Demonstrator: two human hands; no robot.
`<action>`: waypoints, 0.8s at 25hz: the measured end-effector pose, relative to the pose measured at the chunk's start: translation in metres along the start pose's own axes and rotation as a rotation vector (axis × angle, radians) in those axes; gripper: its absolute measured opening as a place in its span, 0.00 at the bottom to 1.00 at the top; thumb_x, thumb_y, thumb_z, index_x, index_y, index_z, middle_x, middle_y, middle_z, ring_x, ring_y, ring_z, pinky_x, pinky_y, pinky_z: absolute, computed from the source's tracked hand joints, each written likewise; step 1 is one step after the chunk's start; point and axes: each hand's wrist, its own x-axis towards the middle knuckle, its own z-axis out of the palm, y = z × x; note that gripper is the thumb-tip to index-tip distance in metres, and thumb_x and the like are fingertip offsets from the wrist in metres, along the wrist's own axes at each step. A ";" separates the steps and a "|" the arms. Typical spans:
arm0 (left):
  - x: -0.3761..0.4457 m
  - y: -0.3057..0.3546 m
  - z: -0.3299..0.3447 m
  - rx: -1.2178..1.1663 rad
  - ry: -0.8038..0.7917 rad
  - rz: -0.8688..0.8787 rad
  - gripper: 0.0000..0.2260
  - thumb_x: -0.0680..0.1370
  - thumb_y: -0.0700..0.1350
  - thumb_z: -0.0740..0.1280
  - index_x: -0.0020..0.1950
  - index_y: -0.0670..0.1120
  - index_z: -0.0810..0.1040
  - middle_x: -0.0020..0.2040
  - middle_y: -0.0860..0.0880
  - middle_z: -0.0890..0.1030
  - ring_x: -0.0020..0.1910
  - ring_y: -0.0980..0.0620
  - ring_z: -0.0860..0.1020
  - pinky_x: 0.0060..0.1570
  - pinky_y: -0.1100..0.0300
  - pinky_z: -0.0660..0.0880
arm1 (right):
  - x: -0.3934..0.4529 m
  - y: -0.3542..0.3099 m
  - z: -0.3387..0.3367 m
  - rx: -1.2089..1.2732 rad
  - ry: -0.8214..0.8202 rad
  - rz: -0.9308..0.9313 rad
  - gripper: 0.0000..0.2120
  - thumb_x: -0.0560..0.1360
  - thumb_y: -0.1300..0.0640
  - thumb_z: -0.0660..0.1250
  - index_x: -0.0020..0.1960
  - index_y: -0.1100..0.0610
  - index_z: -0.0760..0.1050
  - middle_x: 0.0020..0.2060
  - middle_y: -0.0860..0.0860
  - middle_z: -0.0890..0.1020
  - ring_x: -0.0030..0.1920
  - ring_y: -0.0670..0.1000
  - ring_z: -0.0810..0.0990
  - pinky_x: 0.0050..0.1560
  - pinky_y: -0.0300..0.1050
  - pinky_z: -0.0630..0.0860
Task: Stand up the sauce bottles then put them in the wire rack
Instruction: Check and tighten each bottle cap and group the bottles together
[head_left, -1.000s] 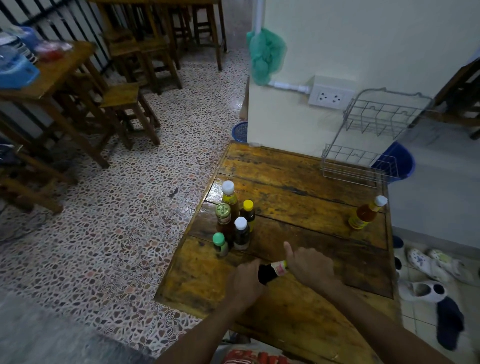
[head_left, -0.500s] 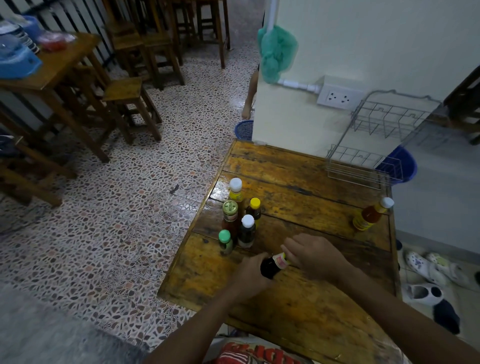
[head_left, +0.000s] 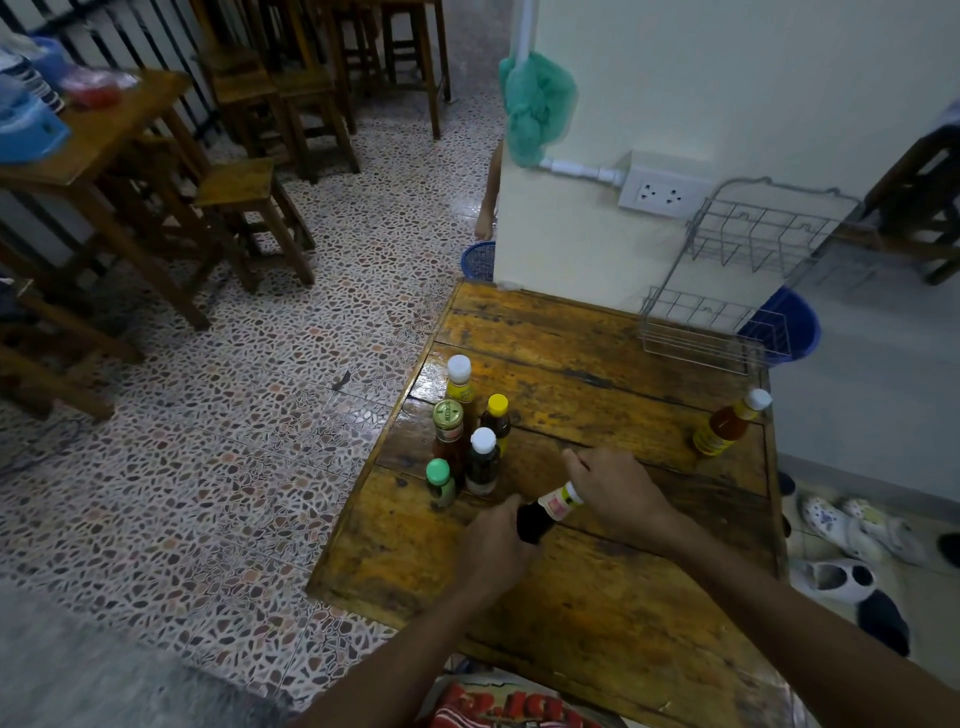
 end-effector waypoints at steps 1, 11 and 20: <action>0.001 -0.001 0.001 -0.015 -0.012 -0.005 0.20 0.72 0.49 0.76 0.62 0.53 0.77 0.52 0.55 0.84 0.49 0.53 0.82 0.37 0.61 0.74 | -0.002 0.001 -0.005 0.153 -0.028 0.015 0.21 0.86 0.47 0.50 0.46 0.58 0.74 0.32 0.51 0.75 0.29 0.46 0.71 0.35 0.46 0.69; -0.009 -0.020 -0.003 -0.459 -0.084 -0.161 0.29 0.70 0.46 0.83 0.68 0.48 0.77 0.59 0.52 0.83 0.59 0.52 0.81 0.56 0.53 0.81 | -0.013 -0.019 0.024 0.491 0.013 -0.162 0.10 0.74 0.47 0.75 0.50 0.49 0.79 0.45 0.44 0.83 0.45 0.42 0.81 0.46 0.50 0.80; -0.022 -0.048 -0.022 -0.412 0.166 -0.107 0.17 0.79 0.39 0.72 0.67 0.44 0.75 0.62 0.45 0.77 0.60 0.48 0.79 0.57 0.51 0.79 | -0.001 -0.061 0.064 0.429 0.176 -0.324 0.12 0.74 0.50 0.75 0.55 0.51 0.79 0.48 0.46 0.78 0.46 0.45 0.77 0.46 0.43 0.75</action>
